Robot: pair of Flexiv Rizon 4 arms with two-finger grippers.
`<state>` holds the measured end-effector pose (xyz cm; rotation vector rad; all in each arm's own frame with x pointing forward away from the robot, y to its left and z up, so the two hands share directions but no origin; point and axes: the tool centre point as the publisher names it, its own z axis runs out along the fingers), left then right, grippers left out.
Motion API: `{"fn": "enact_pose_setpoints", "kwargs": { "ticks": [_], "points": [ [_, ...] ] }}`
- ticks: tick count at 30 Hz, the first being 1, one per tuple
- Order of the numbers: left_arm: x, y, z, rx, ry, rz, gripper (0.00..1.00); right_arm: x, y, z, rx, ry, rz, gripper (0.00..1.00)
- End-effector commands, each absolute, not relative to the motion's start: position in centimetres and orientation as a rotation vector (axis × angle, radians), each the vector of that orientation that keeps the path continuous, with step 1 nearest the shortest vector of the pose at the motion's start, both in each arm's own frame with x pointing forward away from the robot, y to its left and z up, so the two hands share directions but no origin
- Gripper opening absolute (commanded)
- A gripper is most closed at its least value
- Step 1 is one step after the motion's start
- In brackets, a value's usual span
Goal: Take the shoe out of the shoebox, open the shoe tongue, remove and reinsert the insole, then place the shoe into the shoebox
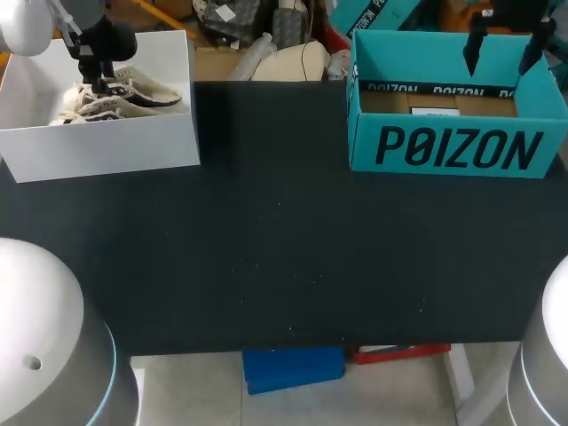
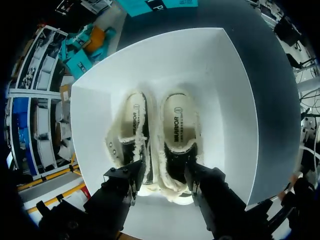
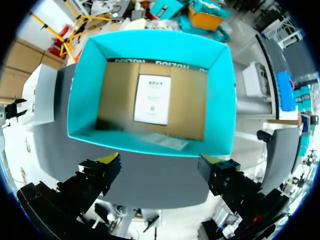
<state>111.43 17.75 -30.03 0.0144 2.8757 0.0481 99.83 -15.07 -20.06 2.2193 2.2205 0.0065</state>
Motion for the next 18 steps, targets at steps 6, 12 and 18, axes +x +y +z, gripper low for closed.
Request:
{"fn": "enact_pose_setpoints", "kwargs": {
  "ticks": [6, 12, 18],
  "points": [
    [113.9, 17.7, -34.7, -0.016, 2.916, 0.056, 0.28, 99.9, -15.0, -20.0, 2.220, 2.221, 0.004, 1.00],
    [113.9, 18.0, -36.8, -0.023, 2.943, 0.069, 0.29, 99.9, -15.0, -20.0, 2.220, 2.221, 0.004, 1.00],
    [114.2, 18.1, -38.1, -0.025, 2.955, 0.071, 0.18, 99.9, -15.0, -20.0, 2.220, 2.221, 0.004, 1.00]
  ]
}}
